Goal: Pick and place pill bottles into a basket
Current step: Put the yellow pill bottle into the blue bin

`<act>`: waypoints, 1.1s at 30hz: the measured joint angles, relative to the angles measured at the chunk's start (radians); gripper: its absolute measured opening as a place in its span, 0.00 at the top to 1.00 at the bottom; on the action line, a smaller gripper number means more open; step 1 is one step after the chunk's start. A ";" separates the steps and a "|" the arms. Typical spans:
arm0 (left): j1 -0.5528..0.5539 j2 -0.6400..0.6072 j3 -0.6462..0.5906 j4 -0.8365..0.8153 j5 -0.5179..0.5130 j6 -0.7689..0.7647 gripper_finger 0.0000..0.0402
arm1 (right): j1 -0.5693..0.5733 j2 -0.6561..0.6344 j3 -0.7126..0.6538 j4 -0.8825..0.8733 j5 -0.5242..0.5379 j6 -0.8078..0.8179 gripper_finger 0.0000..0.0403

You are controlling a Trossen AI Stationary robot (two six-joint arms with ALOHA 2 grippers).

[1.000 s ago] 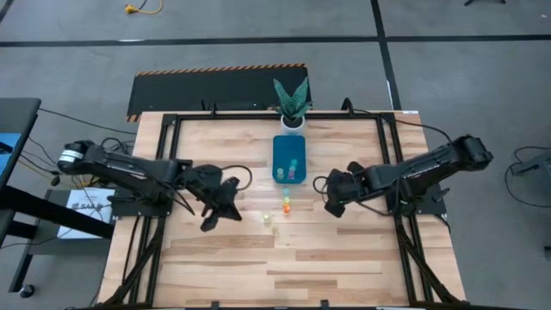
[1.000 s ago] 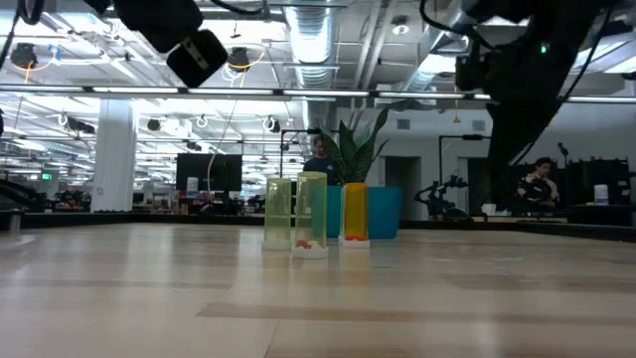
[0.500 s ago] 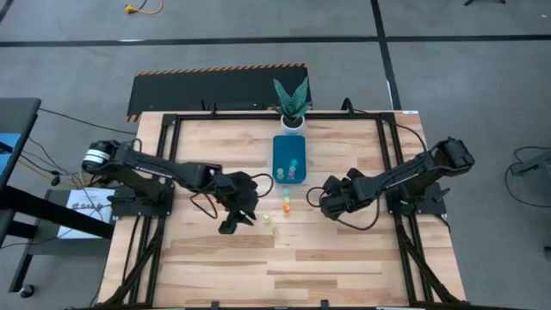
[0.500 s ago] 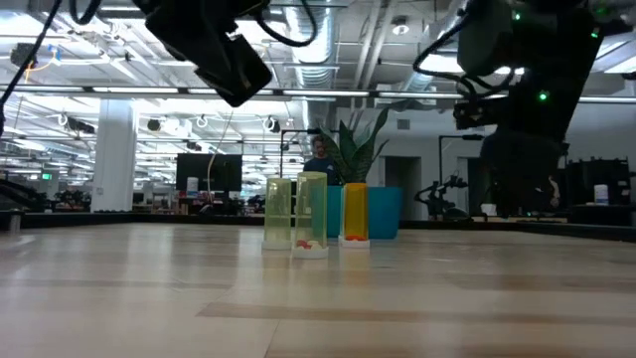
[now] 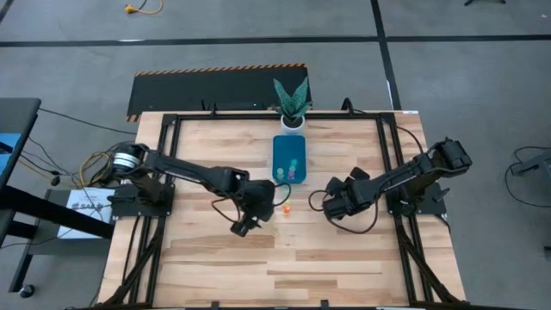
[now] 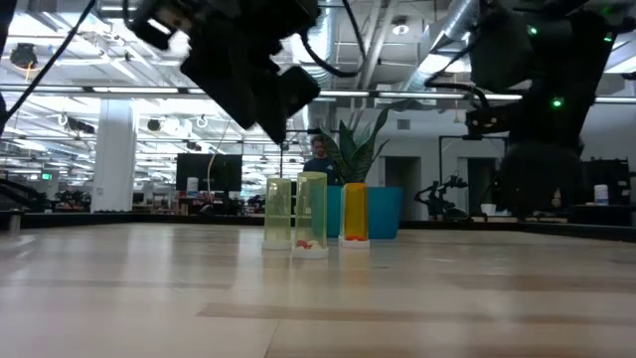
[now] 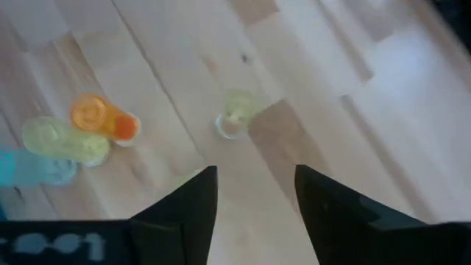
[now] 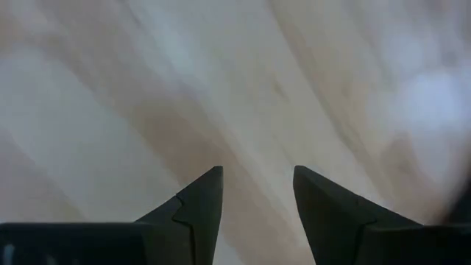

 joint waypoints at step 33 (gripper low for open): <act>-0.001 0.061 0.064 -0.065 -0.200 0.189 0.53 | 0.031 0.000 0.000 -0.199 0.089 0.199 0.61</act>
